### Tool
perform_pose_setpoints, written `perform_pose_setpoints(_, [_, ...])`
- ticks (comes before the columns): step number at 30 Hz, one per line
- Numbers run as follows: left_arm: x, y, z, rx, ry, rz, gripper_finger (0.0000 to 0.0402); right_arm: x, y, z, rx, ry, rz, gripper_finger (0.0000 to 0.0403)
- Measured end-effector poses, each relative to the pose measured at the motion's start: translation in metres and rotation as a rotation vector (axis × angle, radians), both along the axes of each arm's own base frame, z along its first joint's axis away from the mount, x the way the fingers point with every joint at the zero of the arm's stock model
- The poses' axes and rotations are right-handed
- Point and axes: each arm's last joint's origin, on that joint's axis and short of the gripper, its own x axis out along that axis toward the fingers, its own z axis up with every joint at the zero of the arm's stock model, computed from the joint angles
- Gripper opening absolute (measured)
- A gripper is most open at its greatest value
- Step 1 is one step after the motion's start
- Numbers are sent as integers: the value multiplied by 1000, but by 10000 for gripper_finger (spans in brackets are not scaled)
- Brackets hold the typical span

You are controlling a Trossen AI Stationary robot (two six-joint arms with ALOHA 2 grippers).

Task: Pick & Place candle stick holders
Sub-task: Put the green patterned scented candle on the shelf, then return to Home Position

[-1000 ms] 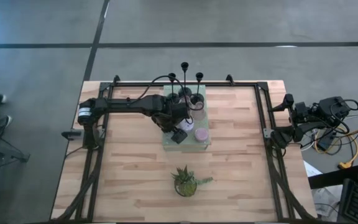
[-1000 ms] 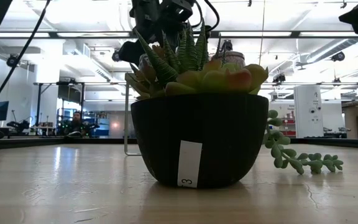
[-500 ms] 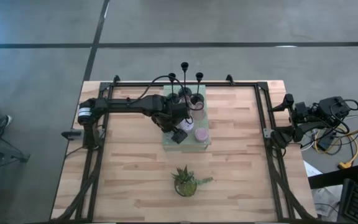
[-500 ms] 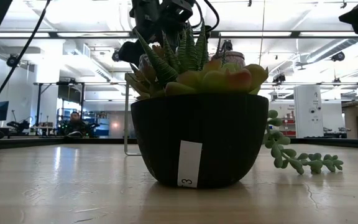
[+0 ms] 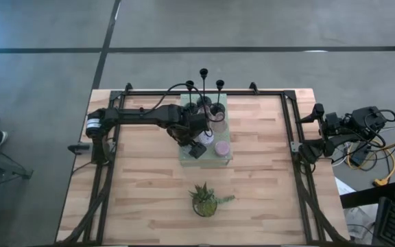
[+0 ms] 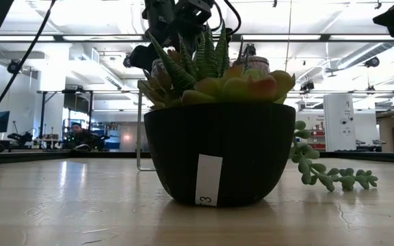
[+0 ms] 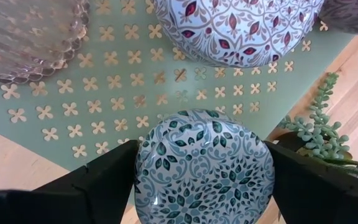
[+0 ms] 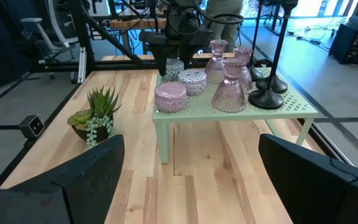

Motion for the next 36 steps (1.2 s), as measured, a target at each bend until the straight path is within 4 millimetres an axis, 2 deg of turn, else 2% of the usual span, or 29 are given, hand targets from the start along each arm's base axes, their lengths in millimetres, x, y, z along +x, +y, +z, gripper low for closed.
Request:
perform_pose_setpoints(8, [0,1,0,-17,-1,-1,338,0,0,0,0,0,0,366])
perform_pose_setpoints(19, [-1,1,2,-20,-8,-2,369,0,0,0,1,0,0,366])
perform_pose_setpoints(27, [-3,0,5,-51,-17,0,370,0,0,0,0,0,0,366])
perform_pose_setpoints(36, [-4,4,27,-46,-59,-5,369,0,0,0,0,0,0,366])
